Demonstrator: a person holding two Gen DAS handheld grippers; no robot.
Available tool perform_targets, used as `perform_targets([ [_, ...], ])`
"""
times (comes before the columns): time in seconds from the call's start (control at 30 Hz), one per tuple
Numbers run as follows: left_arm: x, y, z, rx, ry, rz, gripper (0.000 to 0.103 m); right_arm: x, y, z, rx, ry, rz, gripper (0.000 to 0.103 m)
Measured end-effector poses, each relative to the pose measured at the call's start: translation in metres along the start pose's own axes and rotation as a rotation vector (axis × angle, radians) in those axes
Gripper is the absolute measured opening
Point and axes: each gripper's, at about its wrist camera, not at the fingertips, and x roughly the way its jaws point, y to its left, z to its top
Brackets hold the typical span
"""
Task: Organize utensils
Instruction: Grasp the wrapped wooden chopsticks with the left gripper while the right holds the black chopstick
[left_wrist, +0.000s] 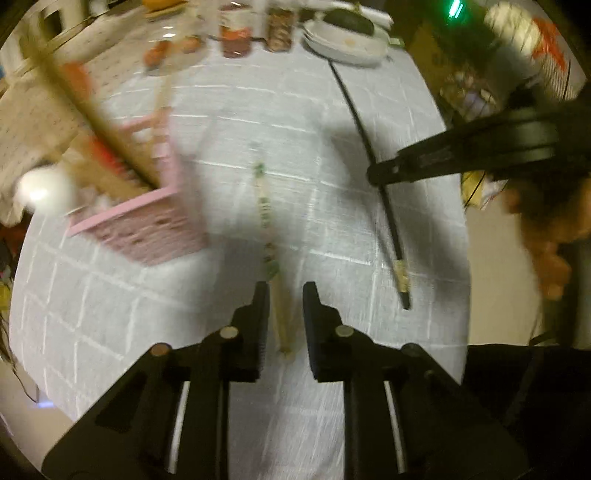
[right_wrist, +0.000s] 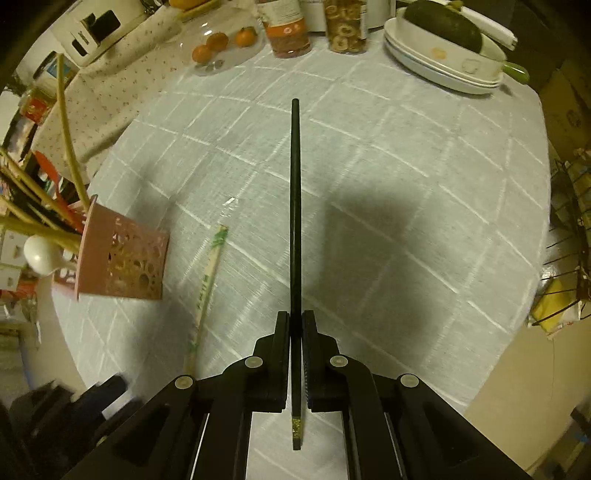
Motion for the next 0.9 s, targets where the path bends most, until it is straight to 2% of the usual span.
perform_targets([
  [0.13, 0.031, -0.018, 0.019, 0.003, 0.01, 0.06, 0.02, -0.015, -0.023, -0.005, 0.019, -0.017, 0.02, 0.006],
  [0.27, 0.049, -0.022, 0.037, -0.011, -0.005, 0.185, 0.02, -0.025, -0.034, -0.005, 0.016, -0.03, 0.03, 0.006],
  [0.43, 0.064, -0.02, 0.057, -0.036, 0.013, 0.236, 0.02, -0.029, -0.042, -0.005, 0.024, -0.043, 0.045, 0.006],
  [0.73, 0.082, -0.009, 0.073, -0.075, 0.101, 0.205, 0.02, -0.033, -0.053, -0.013, 0.044, -0.05, 0.055, 0.006],
  [0.8, 0.085, -0.007, 0.075, -0.083, 0.1, 0.187, 0.02, -0.029, -0.05, -0.01, 0.048, -0.047, 0.056, 0.006],
  [0.9, 0.085, -0.001, 0.076, -0.085, 0.108, 0.119, 0.02, -0.028, -0.049, -0.009, 0.049, -0.043, 0.059, 0.006],
])
